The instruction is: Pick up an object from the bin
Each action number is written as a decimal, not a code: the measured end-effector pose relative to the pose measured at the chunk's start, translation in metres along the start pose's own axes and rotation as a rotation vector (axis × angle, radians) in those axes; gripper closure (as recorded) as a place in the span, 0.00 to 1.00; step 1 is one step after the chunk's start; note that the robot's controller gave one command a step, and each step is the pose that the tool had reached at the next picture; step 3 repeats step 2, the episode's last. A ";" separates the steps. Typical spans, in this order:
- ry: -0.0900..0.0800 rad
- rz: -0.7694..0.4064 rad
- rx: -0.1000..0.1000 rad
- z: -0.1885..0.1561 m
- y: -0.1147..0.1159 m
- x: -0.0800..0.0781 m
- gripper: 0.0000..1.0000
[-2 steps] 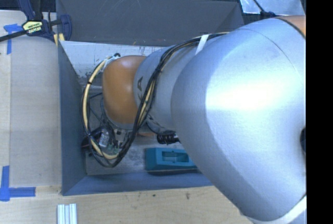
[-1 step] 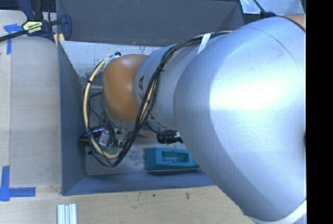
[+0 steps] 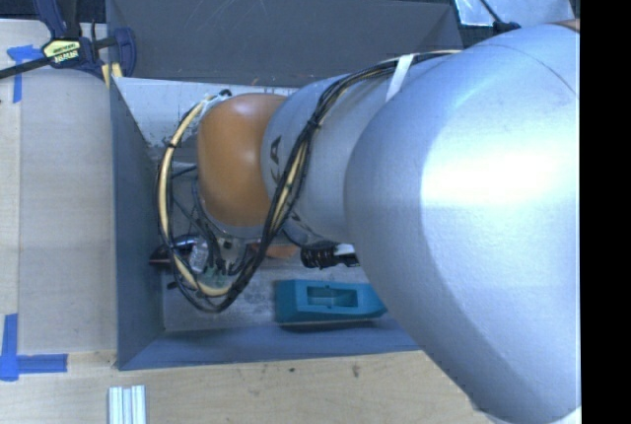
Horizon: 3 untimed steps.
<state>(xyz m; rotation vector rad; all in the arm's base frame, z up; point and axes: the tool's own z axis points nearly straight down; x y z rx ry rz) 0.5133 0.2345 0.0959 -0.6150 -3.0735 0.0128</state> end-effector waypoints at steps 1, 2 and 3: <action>-0.004 -0.002 -0.006 -0.021 0.001 -0.001 1.00; -0.007 -0.003 -0.010 -0.037 0.002 -0.001 1.00; -0.007 -0.003 -0.010 -0.037 0.002 -0.001 1.00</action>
Offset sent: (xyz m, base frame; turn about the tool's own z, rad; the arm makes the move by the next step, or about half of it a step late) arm -0.0002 0.0000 0.0300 0.0000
